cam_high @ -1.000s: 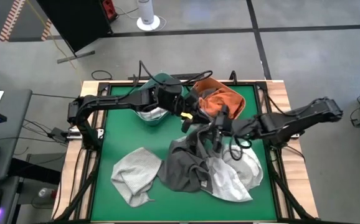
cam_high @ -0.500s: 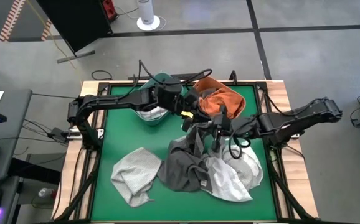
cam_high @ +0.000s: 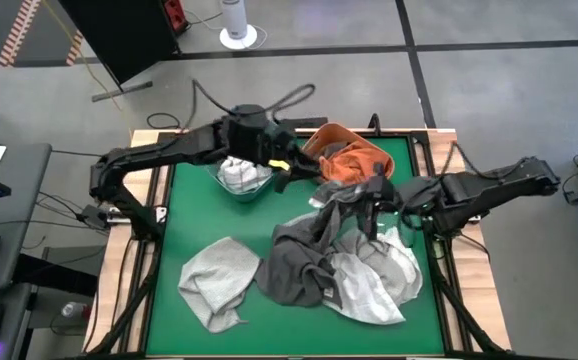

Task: Sort towels by color in basket
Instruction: Put the gray patterned towel into the orange bin

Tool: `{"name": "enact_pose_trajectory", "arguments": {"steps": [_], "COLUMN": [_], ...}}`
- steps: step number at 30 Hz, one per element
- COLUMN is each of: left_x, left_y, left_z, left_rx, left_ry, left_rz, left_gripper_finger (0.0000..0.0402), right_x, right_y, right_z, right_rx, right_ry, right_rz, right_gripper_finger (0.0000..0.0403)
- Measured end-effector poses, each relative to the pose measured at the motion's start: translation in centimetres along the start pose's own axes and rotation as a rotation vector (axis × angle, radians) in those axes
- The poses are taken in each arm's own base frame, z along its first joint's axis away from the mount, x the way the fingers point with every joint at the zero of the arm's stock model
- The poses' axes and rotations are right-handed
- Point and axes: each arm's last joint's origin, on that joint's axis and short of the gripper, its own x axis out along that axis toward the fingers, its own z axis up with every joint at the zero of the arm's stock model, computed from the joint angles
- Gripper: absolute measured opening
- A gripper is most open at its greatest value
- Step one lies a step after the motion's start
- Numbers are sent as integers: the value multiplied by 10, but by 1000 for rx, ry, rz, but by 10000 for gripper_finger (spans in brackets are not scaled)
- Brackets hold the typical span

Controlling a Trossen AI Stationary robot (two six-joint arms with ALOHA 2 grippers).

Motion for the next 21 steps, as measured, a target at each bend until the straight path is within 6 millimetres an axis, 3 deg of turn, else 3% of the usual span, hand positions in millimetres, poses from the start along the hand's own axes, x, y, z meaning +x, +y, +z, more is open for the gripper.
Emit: {"name": "enact_pose_trajectory", "arguments": {"steps": [8,14,21], "left_x": [-33,-32,-28], "left_y": [-2,-4,-17], "left_z": [9,8,0], "left_rx": [-6,-24,18], "left_ry": [-3,10,75], "left_rz": [95,70,-12], "left_gripper_finger": [189,186,185], "right_x": [-28,-48,-64], "right_y": [-22,-28,-28], "right_z": [29,64,83], "right_rx": [92,91,29], "right_ry": [-257,-627,-790], "right_rz": [-31,114,197], "right_gripper_finger": [28,28,28]}}
